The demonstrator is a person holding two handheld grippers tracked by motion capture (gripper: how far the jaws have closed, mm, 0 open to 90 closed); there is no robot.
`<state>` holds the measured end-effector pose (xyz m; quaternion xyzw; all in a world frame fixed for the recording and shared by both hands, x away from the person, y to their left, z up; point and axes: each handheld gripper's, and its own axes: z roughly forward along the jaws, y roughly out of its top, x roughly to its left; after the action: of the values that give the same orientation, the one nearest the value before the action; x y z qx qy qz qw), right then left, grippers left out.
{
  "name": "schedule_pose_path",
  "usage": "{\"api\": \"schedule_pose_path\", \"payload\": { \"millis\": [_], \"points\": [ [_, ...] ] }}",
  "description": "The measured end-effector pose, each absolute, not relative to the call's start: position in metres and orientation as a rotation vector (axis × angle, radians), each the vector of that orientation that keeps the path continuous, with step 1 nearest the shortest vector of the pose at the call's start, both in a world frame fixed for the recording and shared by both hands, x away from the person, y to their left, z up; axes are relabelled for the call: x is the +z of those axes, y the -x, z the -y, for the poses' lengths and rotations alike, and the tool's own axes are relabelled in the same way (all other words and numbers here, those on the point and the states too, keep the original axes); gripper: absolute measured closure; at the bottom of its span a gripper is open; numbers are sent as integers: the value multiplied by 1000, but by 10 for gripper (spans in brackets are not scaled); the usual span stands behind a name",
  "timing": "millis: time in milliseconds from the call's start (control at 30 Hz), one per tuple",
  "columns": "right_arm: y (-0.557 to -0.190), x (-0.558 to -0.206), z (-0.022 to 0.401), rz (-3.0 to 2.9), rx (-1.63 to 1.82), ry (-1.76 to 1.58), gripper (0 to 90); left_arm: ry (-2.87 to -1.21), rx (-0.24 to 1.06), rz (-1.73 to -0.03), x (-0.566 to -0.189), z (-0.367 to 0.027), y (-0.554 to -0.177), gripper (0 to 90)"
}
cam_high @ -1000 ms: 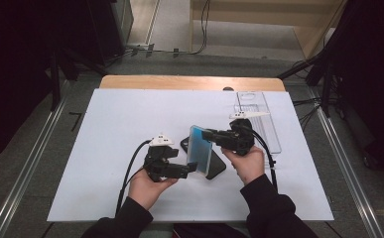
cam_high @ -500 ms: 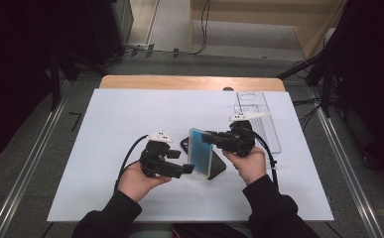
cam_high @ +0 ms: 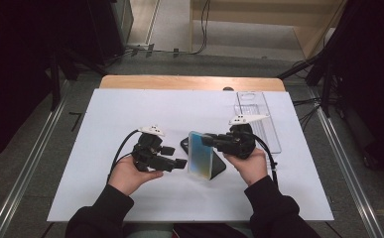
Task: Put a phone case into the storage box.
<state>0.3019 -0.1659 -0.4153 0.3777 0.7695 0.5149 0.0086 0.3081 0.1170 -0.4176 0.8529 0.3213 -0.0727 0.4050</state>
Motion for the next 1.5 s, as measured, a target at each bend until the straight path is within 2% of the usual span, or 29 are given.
{"api": "schedule_pose_path", "payload": {
  "millis": [300,1133,1500],
  "points": [
    [-298,-407,171,-2457,1637,-1071,769,-2116,-248,-750,-410,-120,-314,274],
    [-300,-412,155,-2633,1705,-840,769,-2167,-224,-523,-403,-118,-331,262],
    [-297,-409,153,-2680,1763,-724,769,-2158,-293,-440,-405,-113,-329,319]
  ]
}}
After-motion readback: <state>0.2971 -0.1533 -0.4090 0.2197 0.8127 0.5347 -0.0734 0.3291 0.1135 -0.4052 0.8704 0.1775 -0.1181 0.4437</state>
